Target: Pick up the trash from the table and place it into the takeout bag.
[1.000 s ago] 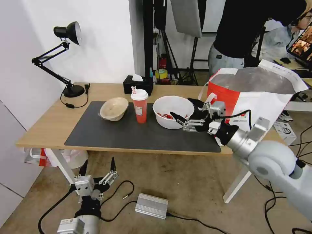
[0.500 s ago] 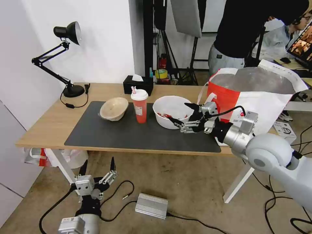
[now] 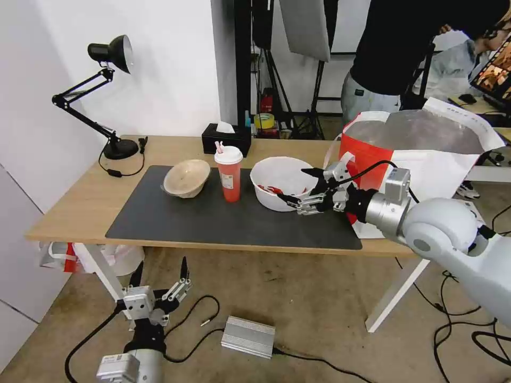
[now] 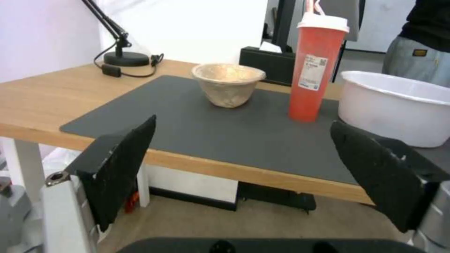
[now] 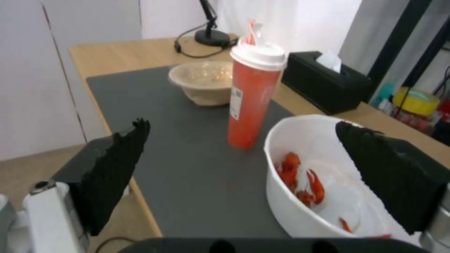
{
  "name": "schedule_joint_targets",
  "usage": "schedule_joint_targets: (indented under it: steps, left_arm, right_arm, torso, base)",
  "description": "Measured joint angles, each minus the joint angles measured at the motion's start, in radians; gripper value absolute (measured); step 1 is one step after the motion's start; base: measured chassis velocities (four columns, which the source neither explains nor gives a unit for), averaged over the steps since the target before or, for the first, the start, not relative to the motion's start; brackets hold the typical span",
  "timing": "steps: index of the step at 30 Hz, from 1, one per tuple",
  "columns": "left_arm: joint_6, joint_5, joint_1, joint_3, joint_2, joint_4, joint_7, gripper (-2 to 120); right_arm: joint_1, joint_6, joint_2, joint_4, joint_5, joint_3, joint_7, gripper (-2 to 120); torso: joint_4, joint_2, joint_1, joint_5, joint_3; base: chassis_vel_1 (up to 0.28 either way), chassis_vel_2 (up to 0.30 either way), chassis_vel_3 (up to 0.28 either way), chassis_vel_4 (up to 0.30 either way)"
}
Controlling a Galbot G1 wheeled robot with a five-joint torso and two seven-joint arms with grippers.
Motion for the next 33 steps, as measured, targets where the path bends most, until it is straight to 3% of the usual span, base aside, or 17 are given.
schedule_joint_targets:
  steps: [13,19,33]
  left_arm:
    - [0.001,0.003,0.009,0.003,-0.010,-0.012,0.007,100]
    - [0.002,0.012,0.009,0.009,-0.016,-0.008,0.008,100]
    - [0.000,0.018,0.006,0.025,-0.018,-0.014,0.006,100]
  right_arm:
    - [0.054,-0.072,-0.017,-0.060,-0.035,0.010,-0.054,100]
    - [0.066,-0.170,-0.020,-0.056,0.060,0.034,-0.014,100]
    - [0.168,-0.240,-0.026,-0.098,0.114,-0.033,-0.010,100]
  torso:
    - [0.0000,0.000,0.000,0.0000,0.000]
    - [0.0000,0.000,0.000,0.0000,0.000]
    - [0.0000,0.000,0.000,0.0000,0.000]
  base:
    - [0.000,0.000,0.000,0.000]
    - [0.000,0.000,0.000,0.000]
    - [0.000,0.000,0.000,0.000]
